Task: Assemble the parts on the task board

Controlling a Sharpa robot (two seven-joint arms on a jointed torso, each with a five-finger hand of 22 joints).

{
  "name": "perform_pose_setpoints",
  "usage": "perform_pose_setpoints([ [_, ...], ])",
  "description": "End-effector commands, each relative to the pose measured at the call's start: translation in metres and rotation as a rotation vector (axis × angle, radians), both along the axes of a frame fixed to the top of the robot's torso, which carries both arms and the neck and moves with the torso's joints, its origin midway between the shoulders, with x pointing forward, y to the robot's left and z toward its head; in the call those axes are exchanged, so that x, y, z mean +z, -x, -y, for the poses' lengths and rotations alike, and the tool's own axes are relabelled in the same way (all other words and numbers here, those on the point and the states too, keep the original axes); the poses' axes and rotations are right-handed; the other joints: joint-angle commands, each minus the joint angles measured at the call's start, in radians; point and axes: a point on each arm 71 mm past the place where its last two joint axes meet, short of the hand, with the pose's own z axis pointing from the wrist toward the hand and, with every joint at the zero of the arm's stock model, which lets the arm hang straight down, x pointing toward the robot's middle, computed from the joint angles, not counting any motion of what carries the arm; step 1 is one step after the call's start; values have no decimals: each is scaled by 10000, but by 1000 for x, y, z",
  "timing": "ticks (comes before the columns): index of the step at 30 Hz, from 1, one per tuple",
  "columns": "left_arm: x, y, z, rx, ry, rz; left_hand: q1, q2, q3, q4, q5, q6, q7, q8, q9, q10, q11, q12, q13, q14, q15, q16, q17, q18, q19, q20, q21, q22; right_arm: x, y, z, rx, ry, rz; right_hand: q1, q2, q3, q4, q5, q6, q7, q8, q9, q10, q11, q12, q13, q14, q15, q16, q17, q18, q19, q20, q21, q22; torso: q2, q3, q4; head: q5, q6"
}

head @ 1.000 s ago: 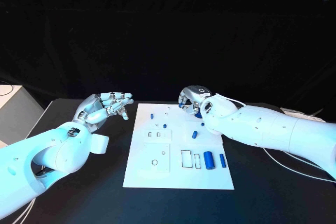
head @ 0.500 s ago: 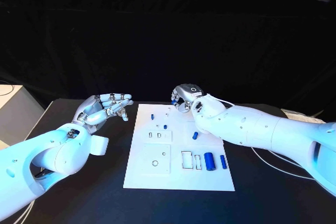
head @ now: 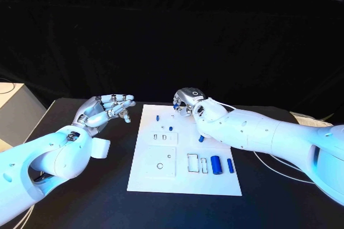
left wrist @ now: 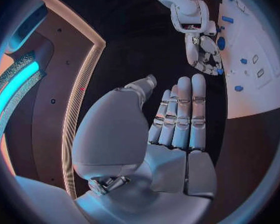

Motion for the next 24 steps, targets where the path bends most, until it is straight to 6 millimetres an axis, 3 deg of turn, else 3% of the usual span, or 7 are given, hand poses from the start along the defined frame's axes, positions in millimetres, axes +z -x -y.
perform_pose_setpoints([
  [1,2,1,2,-48,36,101,67,-7,-10,-58,-10,-19,33,-27,14,-19,39,22,17,-85,-2,49,0,61,-41,3,35,15,-1,0,-1,85,147,-120,-58,-93,33,-44,-47,-15,4,56,19,38,12,46,3,318,-20,48,3,-168,29,20,59,10,28,-35,49,-6,-4],
  [16,4,1,1,-58,54,138,67,-7,-10,-58,-10,-19,33,-27,14,-19,39,22,17,-85,-2,49,0,61,-41,3,35,15,-6,-3,-1,-55,317,-273,-70,-107,32,-48,-53,-25,6,55,25,31,15,46,0,318,-17,54,10,-167,26,23,59,12,82,-73,159,-12,-54],
  [24,5,1,1,-57,51,142,76,-4,-19,-58,-11,-22,34,-26,17,-21,41,24,18,-93,1,53,-3,61,-51,7,43,17,-6,-4,4,-228,445,-302,-87,-118,32,-48,-58,-39,11,53,33,18,20,44,-5,314,-13,49,-9,-164,18,26,47,-3,109,-87,139,-6,-44],
])
